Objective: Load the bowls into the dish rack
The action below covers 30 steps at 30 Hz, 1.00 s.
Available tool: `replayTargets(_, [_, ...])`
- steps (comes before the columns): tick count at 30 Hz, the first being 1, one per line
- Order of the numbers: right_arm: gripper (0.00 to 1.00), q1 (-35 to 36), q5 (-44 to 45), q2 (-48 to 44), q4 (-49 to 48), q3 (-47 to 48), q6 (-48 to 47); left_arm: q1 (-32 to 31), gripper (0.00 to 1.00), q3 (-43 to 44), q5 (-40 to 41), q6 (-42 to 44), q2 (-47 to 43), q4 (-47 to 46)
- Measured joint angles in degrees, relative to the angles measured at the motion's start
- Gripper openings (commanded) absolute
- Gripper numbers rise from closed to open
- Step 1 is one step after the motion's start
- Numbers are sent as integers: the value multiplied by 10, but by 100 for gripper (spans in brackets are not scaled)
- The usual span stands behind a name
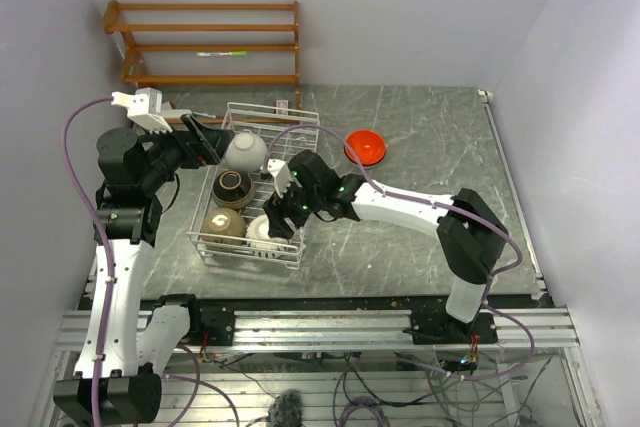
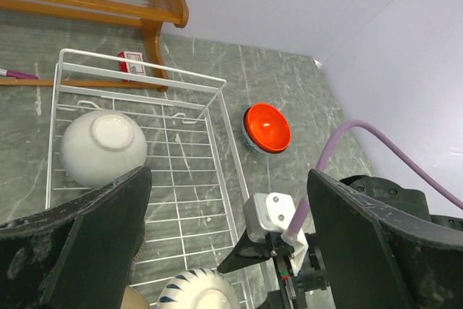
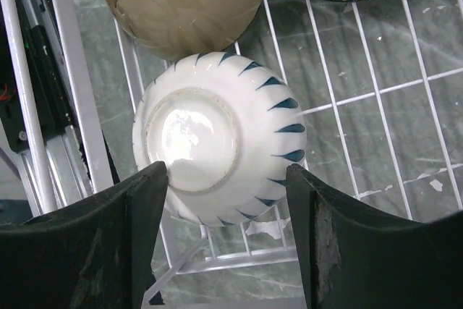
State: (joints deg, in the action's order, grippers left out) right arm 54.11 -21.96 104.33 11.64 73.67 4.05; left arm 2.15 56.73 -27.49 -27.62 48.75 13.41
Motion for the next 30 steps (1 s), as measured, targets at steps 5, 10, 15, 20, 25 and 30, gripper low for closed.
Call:
replayTargets(5, [74, 3, 29, -34, 3, -21, 8, 0, 99, 0, 0, 0, 4, 2])
replayTargets(10, [77, 3, 83, -89, -12, -22, 31, 0, 99, 0, 0, 2, 10, 5])
replayTargets(15, [77, -21, 158, -170, -40, -36, 78, 0, 99, 0, -11, 3, 17, 6])
replayTargets(20, [75, -151, 184, -233, -56, -85, 141, 0, 94, 12, -28, 6, 39, 5])
replayTargets(25, [72, -285, 198, -225, -29, -108, 176, 0, 93, 37, -51, 6, 68, 1])
replayTargets(30, [50, -346, 203, -179, -18, -107, 181, -4, 93, 38, -56, 6, 76, 0])
